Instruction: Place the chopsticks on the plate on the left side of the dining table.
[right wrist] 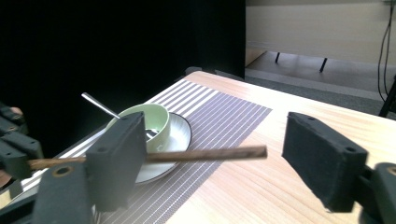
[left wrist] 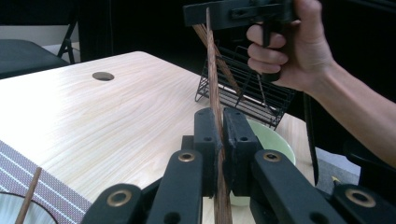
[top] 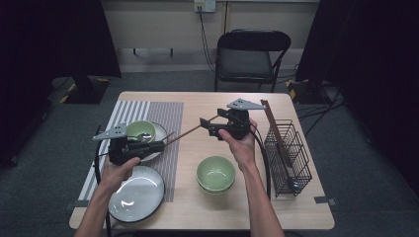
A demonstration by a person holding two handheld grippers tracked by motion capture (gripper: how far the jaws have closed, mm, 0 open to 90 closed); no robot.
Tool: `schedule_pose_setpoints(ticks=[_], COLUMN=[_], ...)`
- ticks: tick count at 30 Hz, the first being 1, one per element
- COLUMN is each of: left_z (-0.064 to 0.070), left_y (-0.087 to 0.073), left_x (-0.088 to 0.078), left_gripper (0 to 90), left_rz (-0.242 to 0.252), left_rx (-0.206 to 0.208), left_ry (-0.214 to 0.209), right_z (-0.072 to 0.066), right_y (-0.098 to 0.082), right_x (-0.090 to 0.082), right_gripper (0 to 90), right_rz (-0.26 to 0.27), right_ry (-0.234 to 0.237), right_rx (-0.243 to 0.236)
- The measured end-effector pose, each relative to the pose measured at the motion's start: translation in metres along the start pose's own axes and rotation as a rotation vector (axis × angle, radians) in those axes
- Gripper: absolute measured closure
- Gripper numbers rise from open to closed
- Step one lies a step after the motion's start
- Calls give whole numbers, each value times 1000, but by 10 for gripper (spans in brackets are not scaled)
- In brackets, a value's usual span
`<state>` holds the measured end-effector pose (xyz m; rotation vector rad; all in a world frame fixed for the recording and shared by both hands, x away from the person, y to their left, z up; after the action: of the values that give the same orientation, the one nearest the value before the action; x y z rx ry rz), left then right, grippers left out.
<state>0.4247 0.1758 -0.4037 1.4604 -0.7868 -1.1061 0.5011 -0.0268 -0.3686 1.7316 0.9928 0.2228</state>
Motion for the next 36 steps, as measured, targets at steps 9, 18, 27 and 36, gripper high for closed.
schedule_pose_setpoints(ticks=[9, 18, 27, 36], left_z=[-3, -6, -9, -16], left_y=[2, -4, -11, -28], left_x=[-7, -15, -21, -26], left_gripper=[851, 851, 851, 851], left_rz=[2, -20, -43, -94], left_rx=[8, 13, -1, -11], left_ry=[13, 32, 44, 76], right_z=[6, 27, 45, 59], right_y=[-2, -18, -37, -56], right_x=[-8, -12, -19, -18], right_gripper=[150, 150, 151, 151], right_rz=[0, -39, -68, -103], right_ry=[-27, -94, -137, -150], right_rx=[-18, -9, -13, 9])
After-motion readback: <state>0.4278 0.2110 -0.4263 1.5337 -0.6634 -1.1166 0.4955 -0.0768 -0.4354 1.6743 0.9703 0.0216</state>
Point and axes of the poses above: each handheld gripper's, and its own axes: x roughly forward along the jaws, y roughly out of its top, z roughly to its right, the point moved 9 cm from there along x, roughly forward along the jaws, and after that the axes turned 14 degrees about x, right-handed, at the moved point
